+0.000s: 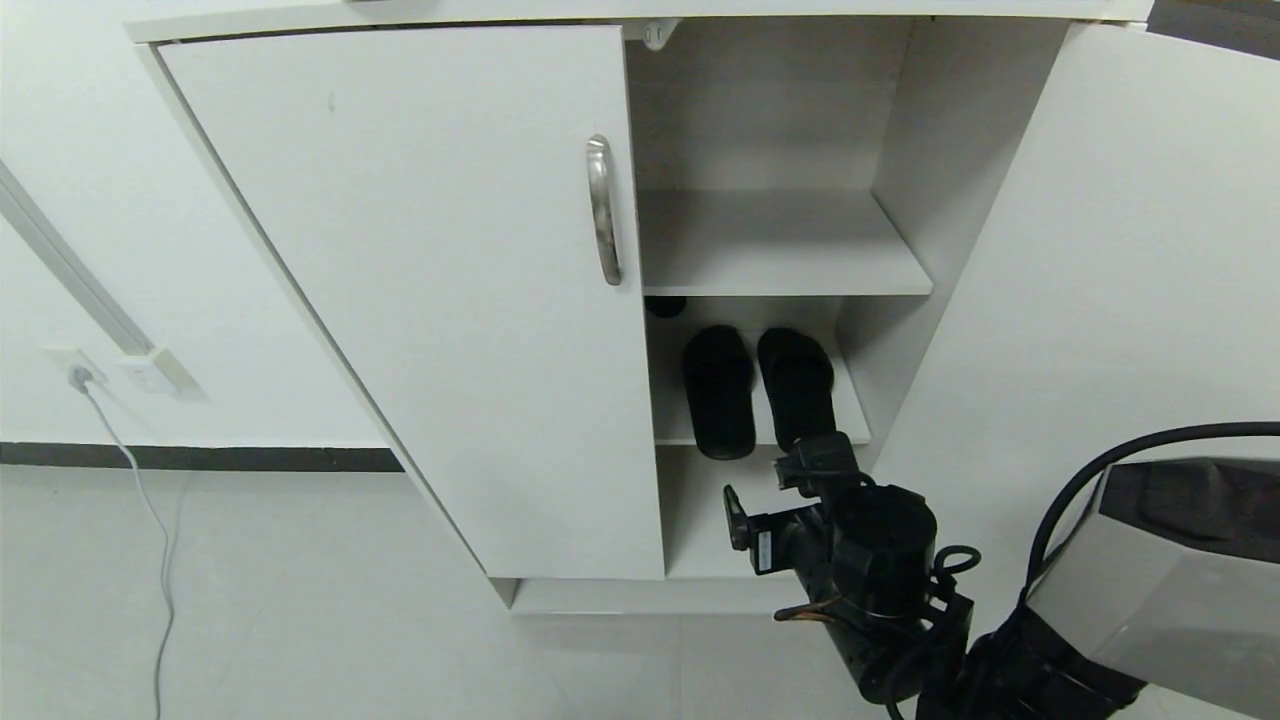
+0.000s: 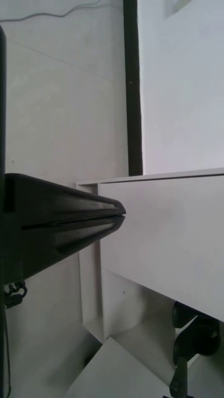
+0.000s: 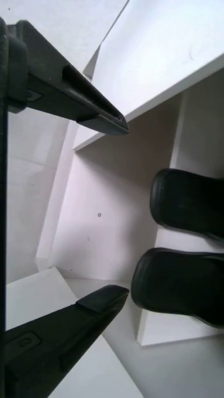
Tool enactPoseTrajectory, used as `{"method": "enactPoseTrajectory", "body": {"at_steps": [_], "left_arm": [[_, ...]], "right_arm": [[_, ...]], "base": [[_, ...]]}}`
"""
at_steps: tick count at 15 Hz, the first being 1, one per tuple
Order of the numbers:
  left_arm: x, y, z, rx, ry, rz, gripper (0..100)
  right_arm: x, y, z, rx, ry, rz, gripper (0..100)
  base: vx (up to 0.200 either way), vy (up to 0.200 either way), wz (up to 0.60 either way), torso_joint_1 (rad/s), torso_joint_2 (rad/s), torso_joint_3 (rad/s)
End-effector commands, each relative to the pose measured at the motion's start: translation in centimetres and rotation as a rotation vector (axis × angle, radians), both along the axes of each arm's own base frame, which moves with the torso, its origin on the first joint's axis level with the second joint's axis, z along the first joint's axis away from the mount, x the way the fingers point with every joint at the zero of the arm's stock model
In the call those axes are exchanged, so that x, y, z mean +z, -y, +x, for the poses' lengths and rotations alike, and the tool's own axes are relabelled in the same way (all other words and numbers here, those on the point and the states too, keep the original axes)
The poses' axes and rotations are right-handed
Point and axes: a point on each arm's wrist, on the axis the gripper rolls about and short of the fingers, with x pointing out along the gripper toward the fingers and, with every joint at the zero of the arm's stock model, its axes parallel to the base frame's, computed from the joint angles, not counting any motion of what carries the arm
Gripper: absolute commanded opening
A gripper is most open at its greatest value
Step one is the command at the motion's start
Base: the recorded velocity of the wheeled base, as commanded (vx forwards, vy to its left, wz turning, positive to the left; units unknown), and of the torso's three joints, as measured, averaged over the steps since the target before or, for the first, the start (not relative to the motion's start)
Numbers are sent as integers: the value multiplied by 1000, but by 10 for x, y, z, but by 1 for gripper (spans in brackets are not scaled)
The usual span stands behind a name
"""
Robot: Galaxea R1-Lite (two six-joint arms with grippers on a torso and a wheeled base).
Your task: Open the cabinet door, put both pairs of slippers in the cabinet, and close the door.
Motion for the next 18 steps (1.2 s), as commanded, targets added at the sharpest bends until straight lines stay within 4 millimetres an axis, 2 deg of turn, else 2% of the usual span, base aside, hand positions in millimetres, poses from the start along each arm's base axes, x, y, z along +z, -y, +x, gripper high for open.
{"method": "enactPoseTrajectory", "body": {"at_steps": [1, 12, 18], "left_arm": [[0, 0, 0, 0, -2, -1, 0], [0, 0, 0, 2, -2, -1, 0], [0, 0, 0, 2, -2, 1, 0]], "right_arm": [[-1, 0, -1, 1, -4, -4, 100], [-4, 5, 0, -12, -14, -15, 100], [-7, 9, 2, -24, -21, -23, 100]], "base": [[0, 0, 0, 0, 0, 0], [0, 0, 0, 3, 2, 168], [0, 0, 0, -1, 1, 28]]}}
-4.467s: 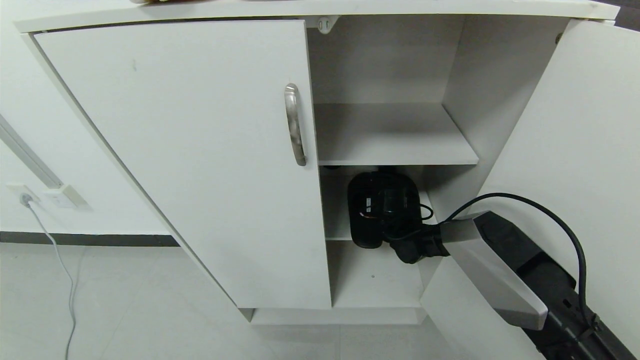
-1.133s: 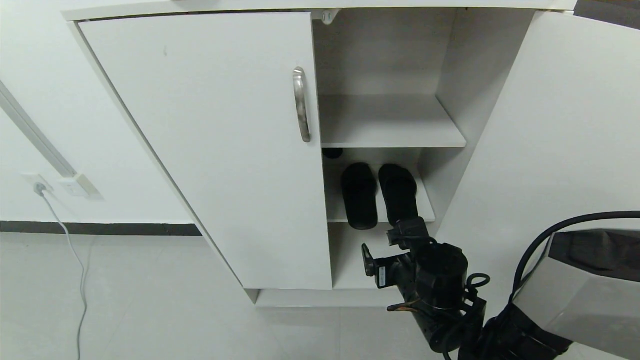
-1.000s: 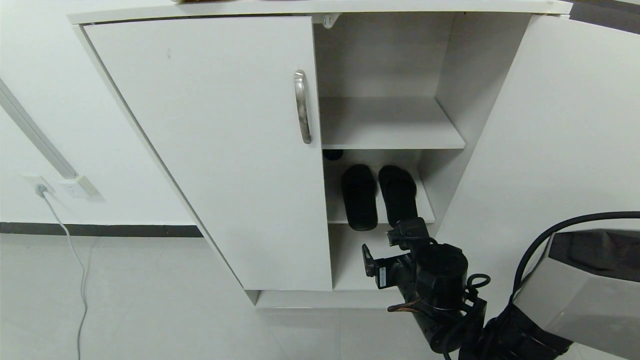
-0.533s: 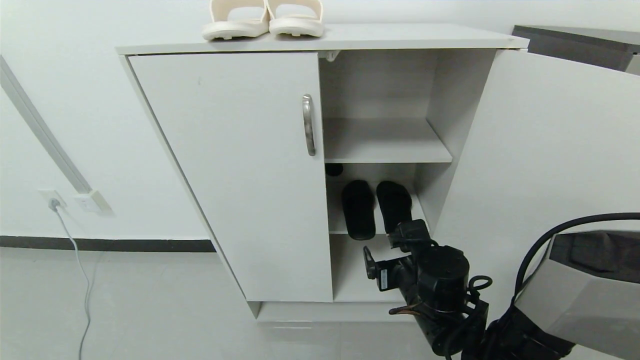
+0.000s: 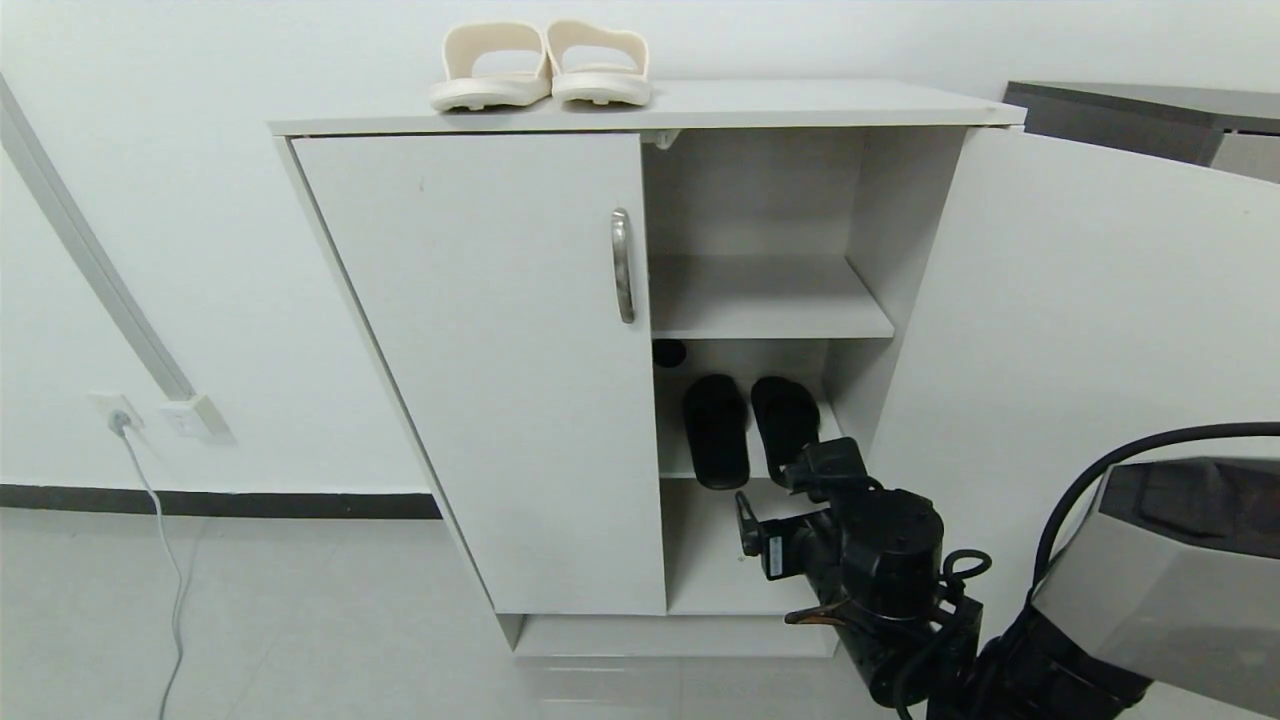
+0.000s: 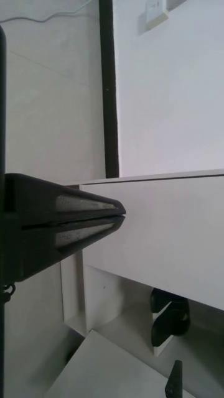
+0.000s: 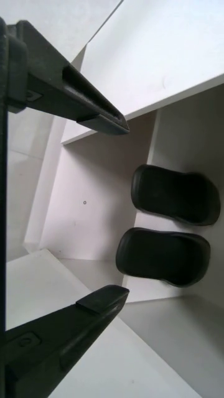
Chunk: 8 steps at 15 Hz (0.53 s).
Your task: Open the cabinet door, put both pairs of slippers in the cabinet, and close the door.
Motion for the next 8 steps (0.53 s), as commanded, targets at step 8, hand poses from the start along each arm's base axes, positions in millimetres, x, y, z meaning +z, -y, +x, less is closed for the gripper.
{"method": "enactPoseTrajectory", "body": {"at_steps": [8], "left_arm": [[0, 0, 0, 0, -2, 0, 0]], "right_arm": [[-4, 7, 3, -18, -11, -12, 100]], "base": [[0, 100, 0, 2, 0, 1]]}}
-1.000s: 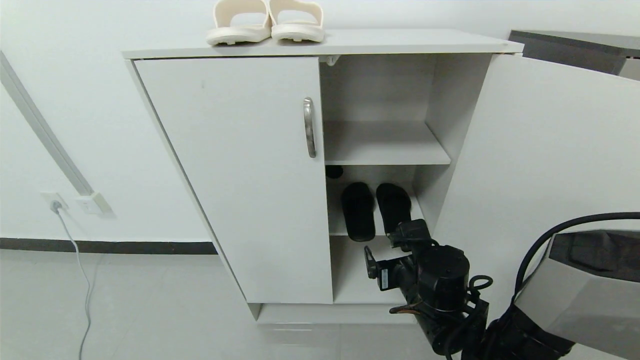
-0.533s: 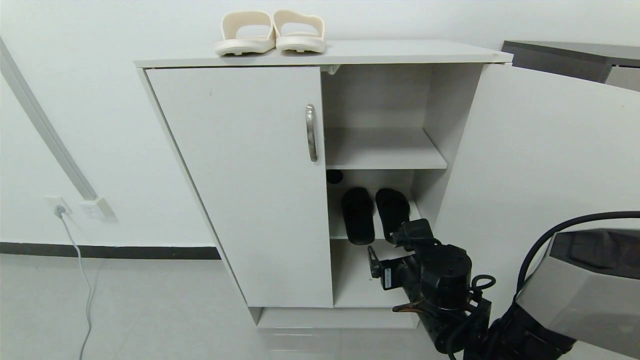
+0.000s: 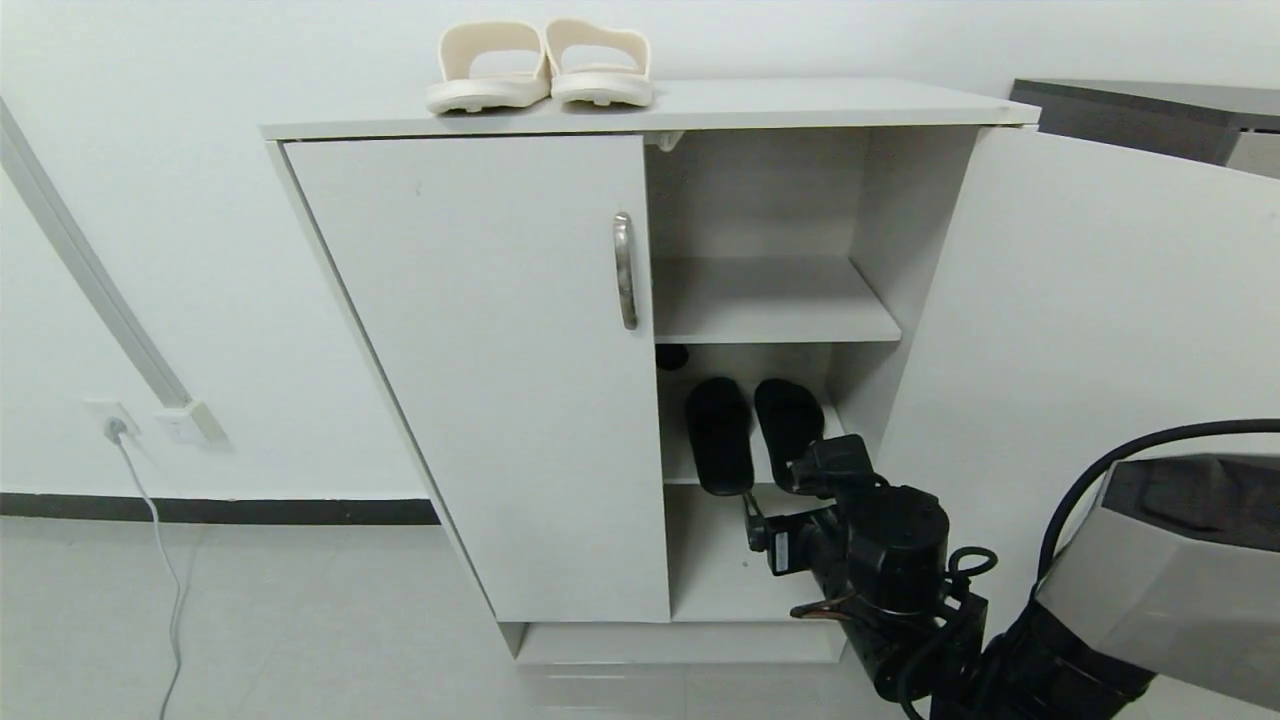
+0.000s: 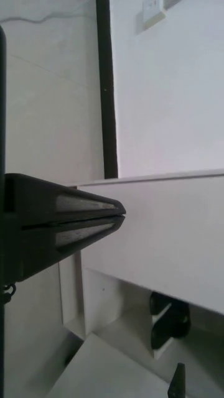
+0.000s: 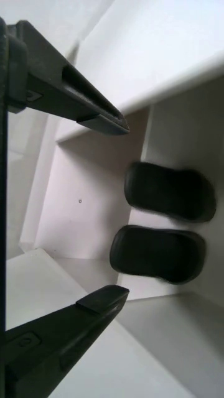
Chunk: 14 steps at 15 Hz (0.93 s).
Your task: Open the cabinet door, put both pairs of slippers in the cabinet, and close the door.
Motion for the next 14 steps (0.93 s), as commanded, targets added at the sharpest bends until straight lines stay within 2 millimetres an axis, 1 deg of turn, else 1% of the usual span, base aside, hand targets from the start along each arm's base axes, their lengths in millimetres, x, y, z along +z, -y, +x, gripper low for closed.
{"method": "enactPoseTrajectory", "body": {"at_steps": [1, 5, 8, 13, 14], "left_arm": [[0, 0, 0, -1, -2, 0, 0], [0, 0, 0, -1, -2, 0, 0], [0, 0, 0, 2, -2, -2, 0], [0, 0, 0, 2, -2, -2, 0], [0, 0, 0, 2, -2, -2, 0]], "right_arm": [[-4, 2, -1, 2, -12, -12, 100], [-3, 4, 0, 3, -1, -1, 100], [-7, 8, -4, 60, -18, -4, 100], [-8, 8, -3, 65, -1, -15, 100], [-8, 9, -4, 69, 7, -23, 100]], "base": [[0, 200, 0, 12, 7, 2], [0, 200, 0, 6, 2, 4], [0, 200, 0, 2, 7, 5], [0, 200, 0, 1, 3, 2], [0, 0, 0, 0, 0, 0]]}}
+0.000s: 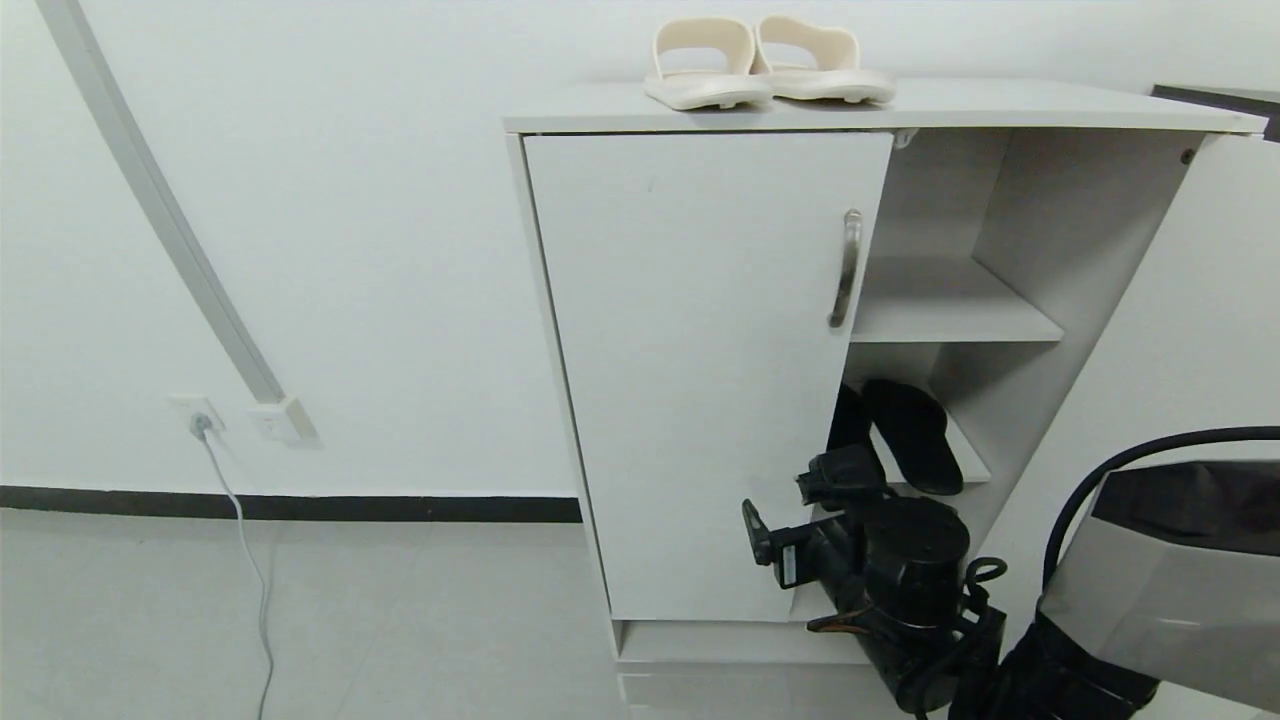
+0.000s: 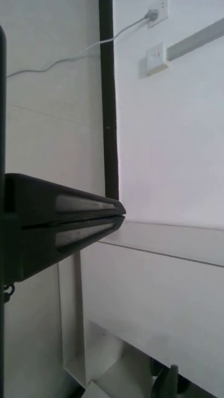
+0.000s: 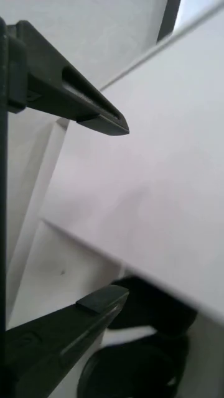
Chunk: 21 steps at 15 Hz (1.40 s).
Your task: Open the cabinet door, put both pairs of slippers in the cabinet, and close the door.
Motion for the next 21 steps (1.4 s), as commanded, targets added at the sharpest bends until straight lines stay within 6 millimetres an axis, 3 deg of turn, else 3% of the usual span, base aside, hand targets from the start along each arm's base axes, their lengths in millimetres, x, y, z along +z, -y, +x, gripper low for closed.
{"method": "enactPoseTrajectory", "body": {"at_steps": [1, 12, 15, 21], "left_arm": [[0, 0, 0, 0, -2, 0, 0], [0, 0, 0, 0, -2, 0, 0], [0, 0, 0, 0, -2, 1, 0], [0, 0, 0, 0, -2, 1, 0]], "right_arm": [[-3, 1, -1, 7, -3, -7, 100], [-6, 0, -7, 79, 43, -11, 100], [5, -1, -16, 138, 62, 11, 100], [5, -1, -18, 142, 61, 10, 100]], "base": [[0, 0, 0, 0, 0, 0], [0, 0, 0, 0, 0, 0], [0, 0, 0, 4, -180, -287], [0, 0, 0, 60, -481, -368]]}}
